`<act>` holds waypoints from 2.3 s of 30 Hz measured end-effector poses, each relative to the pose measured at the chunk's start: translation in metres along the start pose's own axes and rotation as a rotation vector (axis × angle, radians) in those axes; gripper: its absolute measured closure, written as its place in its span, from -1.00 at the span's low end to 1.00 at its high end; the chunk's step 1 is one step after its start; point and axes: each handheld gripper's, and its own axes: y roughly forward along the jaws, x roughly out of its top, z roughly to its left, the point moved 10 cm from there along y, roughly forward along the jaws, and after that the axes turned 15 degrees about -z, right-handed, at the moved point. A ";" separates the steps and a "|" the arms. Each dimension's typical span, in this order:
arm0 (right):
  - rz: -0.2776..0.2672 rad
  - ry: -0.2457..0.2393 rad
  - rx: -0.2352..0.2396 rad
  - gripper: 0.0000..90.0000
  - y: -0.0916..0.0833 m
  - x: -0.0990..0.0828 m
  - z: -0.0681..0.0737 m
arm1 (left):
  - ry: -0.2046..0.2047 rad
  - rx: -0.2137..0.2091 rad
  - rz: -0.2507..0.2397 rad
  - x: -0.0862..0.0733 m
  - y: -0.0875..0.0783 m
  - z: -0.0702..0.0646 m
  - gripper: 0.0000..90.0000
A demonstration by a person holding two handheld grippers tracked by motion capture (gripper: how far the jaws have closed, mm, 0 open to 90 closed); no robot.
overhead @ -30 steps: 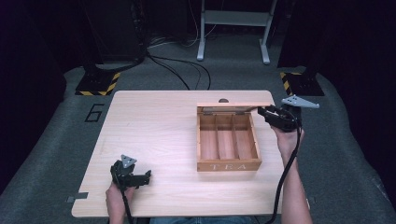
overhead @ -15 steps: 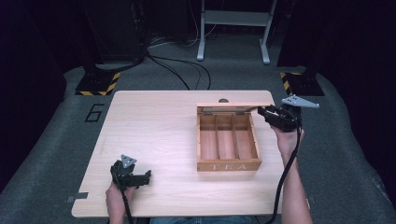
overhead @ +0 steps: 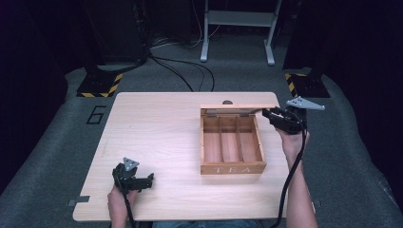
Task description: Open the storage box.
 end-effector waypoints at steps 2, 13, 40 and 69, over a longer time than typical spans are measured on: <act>0.001 0.002 -0.001 0.33 0.000 0.000 0.000 | 0.001 0.001 0.000 0.000 0.000 0.000 -0.99; 0.003 0.008 -0.002 0.33 -0.001 -0.001 0.001 | 0.005 0.002 -0.001 0.000 0.000 0.000 -0.99; 0.007 0.004 0.004 0.32 -0.015 -0.017 0.007 | 0.004 -0.002 0.004 0.000 0.000 0.000 -0.99; 0.042 0.042 0.018 0.31 -0.045 -0.073 0.020 | 0.004 -0.004 0.006 0.000 -0.001 0.000 -0.99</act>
